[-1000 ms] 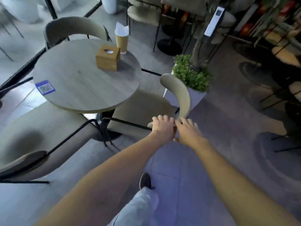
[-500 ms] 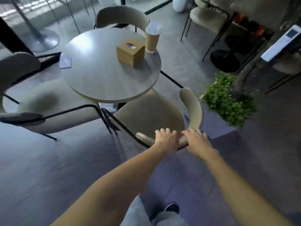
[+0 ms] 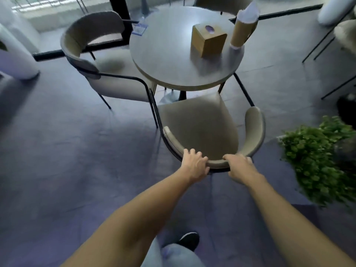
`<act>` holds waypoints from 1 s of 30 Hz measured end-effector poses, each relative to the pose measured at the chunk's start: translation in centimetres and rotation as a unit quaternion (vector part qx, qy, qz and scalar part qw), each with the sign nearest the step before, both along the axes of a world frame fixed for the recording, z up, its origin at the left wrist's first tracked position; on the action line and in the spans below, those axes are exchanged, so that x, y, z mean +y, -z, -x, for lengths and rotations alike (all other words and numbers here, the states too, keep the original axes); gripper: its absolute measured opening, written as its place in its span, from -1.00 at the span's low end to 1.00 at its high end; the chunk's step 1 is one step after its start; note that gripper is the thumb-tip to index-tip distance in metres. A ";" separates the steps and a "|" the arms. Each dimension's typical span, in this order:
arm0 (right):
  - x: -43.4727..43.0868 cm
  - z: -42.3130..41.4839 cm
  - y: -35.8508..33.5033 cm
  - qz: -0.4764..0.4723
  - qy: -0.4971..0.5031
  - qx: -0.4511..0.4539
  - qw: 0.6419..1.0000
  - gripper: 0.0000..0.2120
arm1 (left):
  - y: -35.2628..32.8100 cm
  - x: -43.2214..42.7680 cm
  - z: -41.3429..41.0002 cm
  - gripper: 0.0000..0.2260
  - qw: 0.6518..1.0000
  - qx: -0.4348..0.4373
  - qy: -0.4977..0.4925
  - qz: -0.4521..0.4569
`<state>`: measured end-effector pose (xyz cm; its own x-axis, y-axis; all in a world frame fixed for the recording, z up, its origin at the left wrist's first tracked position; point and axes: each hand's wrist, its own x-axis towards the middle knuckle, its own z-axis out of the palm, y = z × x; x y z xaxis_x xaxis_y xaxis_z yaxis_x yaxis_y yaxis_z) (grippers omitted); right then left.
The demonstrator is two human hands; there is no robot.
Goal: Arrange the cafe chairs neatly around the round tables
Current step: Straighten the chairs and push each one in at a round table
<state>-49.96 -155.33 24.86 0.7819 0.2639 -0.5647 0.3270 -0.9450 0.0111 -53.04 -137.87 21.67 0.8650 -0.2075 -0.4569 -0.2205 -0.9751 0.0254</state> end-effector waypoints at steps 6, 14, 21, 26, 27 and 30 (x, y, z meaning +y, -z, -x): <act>-2.5 -1.6 3.3 0.005 -0.039 -0.024 0.999 -0.67 | 2.1 -1.5 -0.8 -0.63 0.999 0.038 0.008 0.013; -4.4 -2.9 7.0 0.012 -0.090 -0.085 0.992 -0.60 | 4.2 -4.3 -2.7 -0.67 0.994 0.089 -0.034 0.050; -5.3 -2.9 7.6 0.018 -0.103 -0.100 0.989 -0.73 | 4.7 -5.3 -2.7 -0.81 0.994 0.059 -0.042 0.076; -6.0 -2.3 7.1 0.027 -0.100 -0.093 0.990 -0.74 | 4.5 -6.3 -2.0 -0.84 0.995 0.048 -0.046 0.075; -6.2 -2.2 7.0 0.030 -0.101 -0.092 0.990 -0.74 | 4.5 -6.6 -1.8 -0.84 0.995 0.044 -0.044 0.077; -7.0 -2.2 6.5 0.037 -0.103 -0.086 0.990 -0.72 | 4.7 -7.5 -1.7 -0.84 0.995 0.034 -0.038 0.088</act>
<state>-47.76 -162.32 18.40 0.8022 0.3899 -0.4521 0.4994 -0.8532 0.1505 -51.37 -145.37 17.02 0.8502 -0.2234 -0.4768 -0.1375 -0.9683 0.2084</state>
